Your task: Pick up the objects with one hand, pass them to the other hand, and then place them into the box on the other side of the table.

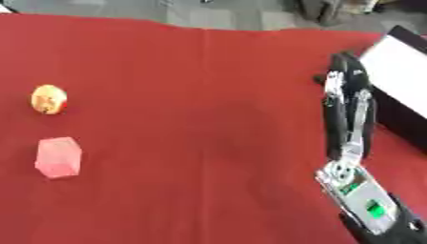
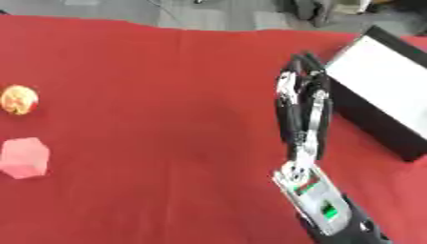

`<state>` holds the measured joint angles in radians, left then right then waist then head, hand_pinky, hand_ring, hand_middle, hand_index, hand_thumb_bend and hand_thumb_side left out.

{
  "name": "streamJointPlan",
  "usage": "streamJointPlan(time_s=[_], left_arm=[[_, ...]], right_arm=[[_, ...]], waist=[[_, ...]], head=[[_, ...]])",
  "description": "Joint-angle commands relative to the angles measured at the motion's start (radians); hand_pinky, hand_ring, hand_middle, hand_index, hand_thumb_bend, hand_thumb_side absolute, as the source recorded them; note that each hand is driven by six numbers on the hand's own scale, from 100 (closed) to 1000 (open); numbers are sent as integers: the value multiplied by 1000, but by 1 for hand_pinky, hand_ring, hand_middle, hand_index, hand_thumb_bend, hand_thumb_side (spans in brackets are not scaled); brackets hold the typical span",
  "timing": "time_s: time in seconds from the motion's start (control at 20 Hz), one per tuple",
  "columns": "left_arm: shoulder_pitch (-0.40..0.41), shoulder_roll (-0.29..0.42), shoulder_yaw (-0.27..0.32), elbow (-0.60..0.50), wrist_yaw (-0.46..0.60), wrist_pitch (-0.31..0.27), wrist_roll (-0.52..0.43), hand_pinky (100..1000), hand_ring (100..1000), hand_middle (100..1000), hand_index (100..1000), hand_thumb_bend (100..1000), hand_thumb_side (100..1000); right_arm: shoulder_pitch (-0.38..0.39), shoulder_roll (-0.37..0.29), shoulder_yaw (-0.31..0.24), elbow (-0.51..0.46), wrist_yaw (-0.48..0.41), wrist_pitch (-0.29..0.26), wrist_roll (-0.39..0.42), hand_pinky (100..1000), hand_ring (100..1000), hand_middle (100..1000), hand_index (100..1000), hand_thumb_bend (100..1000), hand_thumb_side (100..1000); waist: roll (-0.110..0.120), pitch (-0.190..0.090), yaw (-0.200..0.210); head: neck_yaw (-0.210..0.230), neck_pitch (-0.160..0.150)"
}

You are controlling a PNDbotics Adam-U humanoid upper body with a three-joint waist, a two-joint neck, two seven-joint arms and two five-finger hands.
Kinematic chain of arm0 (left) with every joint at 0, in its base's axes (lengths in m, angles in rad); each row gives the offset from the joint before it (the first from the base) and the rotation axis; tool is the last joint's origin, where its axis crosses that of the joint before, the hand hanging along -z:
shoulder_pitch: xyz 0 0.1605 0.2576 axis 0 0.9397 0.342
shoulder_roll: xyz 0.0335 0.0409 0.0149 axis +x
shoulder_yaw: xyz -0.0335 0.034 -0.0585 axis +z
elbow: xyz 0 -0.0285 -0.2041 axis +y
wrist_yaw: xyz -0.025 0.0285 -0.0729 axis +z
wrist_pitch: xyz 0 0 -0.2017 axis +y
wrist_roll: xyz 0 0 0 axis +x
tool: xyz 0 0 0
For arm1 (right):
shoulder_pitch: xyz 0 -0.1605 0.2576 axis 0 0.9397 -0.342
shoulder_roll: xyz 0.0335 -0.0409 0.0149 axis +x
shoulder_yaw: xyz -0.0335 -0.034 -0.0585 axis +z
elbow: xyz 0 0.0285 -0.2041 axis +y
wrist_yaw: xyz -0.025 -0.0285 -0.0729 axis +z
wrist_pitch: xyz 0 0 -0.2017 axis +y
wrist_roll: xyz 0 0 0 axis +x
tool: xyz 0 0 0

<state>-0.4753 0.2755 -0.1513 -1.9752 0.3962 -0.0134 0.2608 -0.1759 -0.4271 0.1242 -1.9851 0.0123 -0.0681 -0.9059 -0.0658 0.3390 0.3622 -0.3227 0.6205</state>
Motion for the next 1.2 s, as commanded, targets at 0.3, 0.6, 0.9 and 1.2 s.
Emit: streamJointPlan(time_s=[0.3, 0.6, 0.9, 1.2], left_arm=[[-21, 36, 9, -19, -35, 32, -3, 789, 781, 812, 736, 997, 583], [-44, 204, 12, -25, -94, 110, -37, 815, 795, 800, 735, 1000, 616], [-86, 392, 19, -25, -91, 155, -114, 848, 808, 798, 748, 1000, 494], [-98, 509, 18, -24, -131, 239, -223, 904, 837, 809, 756, 1000, 433]], right_arm=[[-1, -23, -22, -15, -5, 11, -1, 711, 574, 865, 743, 100, 752], [14, -34, -28, -15, 0, 16, -1, 711, 576, 869, 745, 100, 752], [22, -40, -36, -15, 3, 18, -1, 711, 581, 874, 744, 100, 754], [14, -46, -43, -15, 0, 20, -1, 711, 582, 874, 743, 100, 754]], waist=[[13, -22, -18], [31, -26, -12], [41, -25, -12], [47, -22, -24]], head=[[13, -5], [19, 12], [55, 5], [70, -17]])
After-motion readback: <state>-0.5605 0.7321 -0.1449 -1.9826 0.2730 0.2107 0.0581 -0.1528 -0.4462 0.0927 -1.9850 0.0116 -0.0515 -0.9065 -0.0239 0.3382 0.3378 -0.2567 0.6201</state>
